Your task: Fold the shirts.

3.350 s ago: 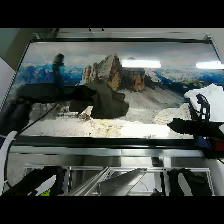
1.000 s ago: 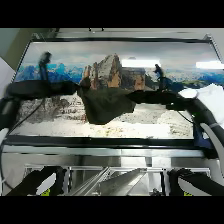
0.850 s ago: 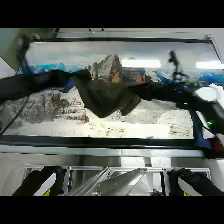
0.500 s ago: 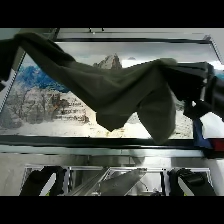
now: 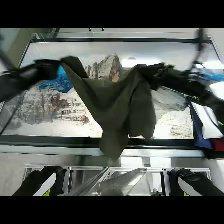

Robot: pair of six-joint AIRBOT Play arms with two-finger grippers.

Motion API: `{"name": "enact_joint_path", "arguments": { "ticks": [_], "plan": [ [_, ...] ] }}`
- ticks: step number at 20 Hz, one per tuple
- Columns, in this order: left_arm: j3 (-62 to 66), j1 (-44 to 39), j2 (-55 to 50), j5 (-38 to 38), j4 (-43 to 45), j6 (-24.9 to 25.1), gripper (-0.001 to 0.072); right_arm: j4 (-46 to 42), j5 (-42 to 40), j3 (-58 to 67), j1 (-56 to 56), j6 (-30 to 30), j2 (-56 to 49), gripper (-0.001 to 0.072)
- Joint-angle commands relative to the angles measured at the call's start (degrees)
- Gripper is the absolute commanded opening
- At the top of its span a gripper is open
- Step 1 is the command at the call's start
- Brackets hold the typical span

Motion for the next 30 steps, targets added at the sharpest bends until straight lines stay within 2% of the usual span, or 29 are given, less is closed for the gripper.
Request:
{"name": "enact_joint_path", "arguments": {
  "ticks": [1,4,7,9,10,11,13,15,19,20,21,22,23,25,26,30],
  "plan": [
    [-3.2,0.0,-13.0,-1.5,0.1,1.2,0.0012,-0.1,0.1,0.1,0.0,-0.4,-16.1,0.0257],
    [-3.1,0.0,-21.8,1.4,0.2,3.0,0.0012,-0.2,-1.3,0.1,-0.8,-0.4,-24.5,0.0245],
    [-2.9,1.2,-27.1,2.8,3.4,3.6,0.0013,-0.3,1.9,0.1,-3.3,-0.3,-24.8,0.0256],
    [-1.1,4.0,-29.5,7.1,5.6,3.5,0.0015,-0.4,9.5,0.1,-7.8,0.9,-21.6,0.0373],
    [-0.1,5.6,-30.0,8.5,5.5,3.5,0.0130,-0.5,13.6,0.1,-10.5,2.7,-19.6,0.0373],
    [1.2,7.2,-30.3,8.9,5.5,3.5,0.0691,-1.7,17.5,0.1,-13.2,4.2,-17.6,0.0373],
    [4.0,9.9,-30.8,10.2,5.6,2.9,0.0673,-8.4,24.2,-1.2,-17.6,9.4,-13.5,0.0373],
    [6.4,11.6,-30.8,10.4,5.5,2.9,0.0672,-15.6,27.4,-6.5,-20.4,14.6,-9.0,0.0373],
    [11.7,9.9,-34.6,17.0,5.4,3.4,0.0672,-17.1,23.3,-25.3,-21.5,18.9,0.0,0.0374],
    [13.1,8.5,-35.9,19.4,5.6,4.9,0.0672,-16.1,20.7,-30.4,-21.2,20.2,1.8,0.0386],
    [14.3,7.6,-37.0,20.9,5.8,5.3,0.0672,-13.7,17.8,-35.6,-20.9,21.5,3.2,0.0457],
    [15.4,6.8,-38.0,21.8,5.9,5.3,0.0671,-10.4,15.3,-39.9,-20.3,21.6,4.0,0.0610],
    [16.2,6.3,-38.9,22.0,6.0,5.3,0.0672,-7.4,13.0,-43.2,-19.1,21.6,4.2,0.0622],
    [17.4,6.1,-40.3,21.9,6.0,5.2,0.0666,-3.5,7.5,-46.9,-14.4,22.1,3.0,0.0582],
    [17.5,6.3,-40.8,21.7,6.0,5.2,0.0643,-2.4,5.1,-47.0,-11.5,22.7,2.0,0.0582],
    [17.5,6.7,-42.6,21.8,6.0,4.8,0.0643,6.5,-3.9,-45.0,-0.1,22.6,-4.4,0.0582]
  ]
}}
